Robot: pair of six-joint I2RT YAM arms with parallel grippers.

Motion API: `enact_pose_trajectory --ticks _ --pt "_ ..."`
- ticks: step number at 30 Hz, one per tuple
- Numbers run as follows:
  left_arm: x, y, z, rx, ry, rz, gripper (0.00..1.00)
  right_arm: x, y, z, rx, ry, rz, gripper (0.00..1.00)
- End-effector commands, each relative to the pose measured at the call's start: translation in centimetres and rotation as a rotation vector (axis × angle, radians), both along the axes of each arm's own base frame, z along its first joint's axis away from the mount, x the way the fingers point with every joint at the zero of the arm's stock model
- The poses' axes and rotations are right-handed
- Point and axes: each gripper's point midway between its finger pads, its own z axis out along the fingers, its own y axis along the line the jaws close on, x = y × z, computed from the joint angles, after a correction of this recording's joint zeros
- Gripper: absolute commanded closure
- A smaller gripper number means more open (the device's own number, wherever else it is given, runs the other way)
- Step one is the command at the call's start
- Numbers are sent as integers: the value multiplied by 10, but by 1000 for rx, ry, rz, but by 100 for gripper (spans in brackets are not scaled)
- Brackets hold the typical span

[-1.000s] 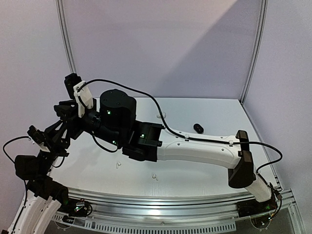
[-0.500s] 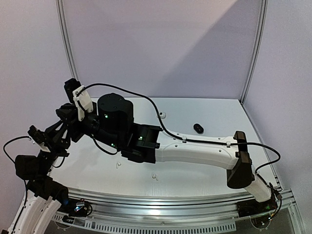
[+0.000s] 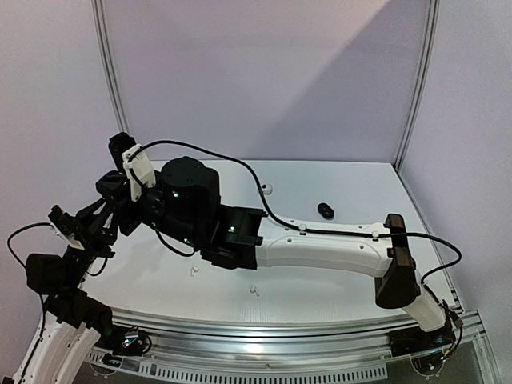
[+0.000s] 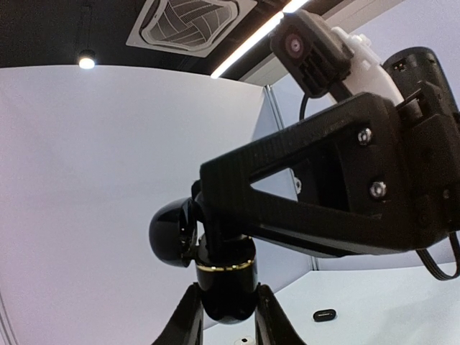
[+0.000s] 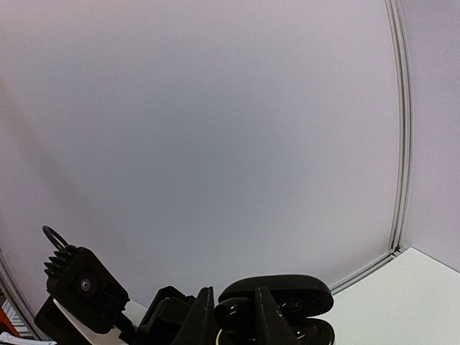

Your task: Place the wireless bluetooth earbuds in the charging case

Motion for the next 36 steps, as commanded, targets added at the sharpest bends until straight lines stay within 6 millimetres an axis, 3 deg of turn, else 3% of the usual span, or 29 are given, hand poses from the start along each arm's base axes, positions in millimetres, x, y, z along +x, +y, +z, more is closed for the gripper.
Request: enact_pose_trajectory --ticks 1,9,15,36 --pt "0 3 2 -13 -11 15 100 -1 -6 -5 -35 22 -19 86" --pt "0 3 3 -12 -12 14 100 0 -6 -6 -35 23 -24 76" --pt "0 2 2 -7 -10 5 100 2 -7 -2 -26 15 -39 80" --pt "0 0 0 -1 -2 -7 100 5 -5 -5 -43 7 -55 73"
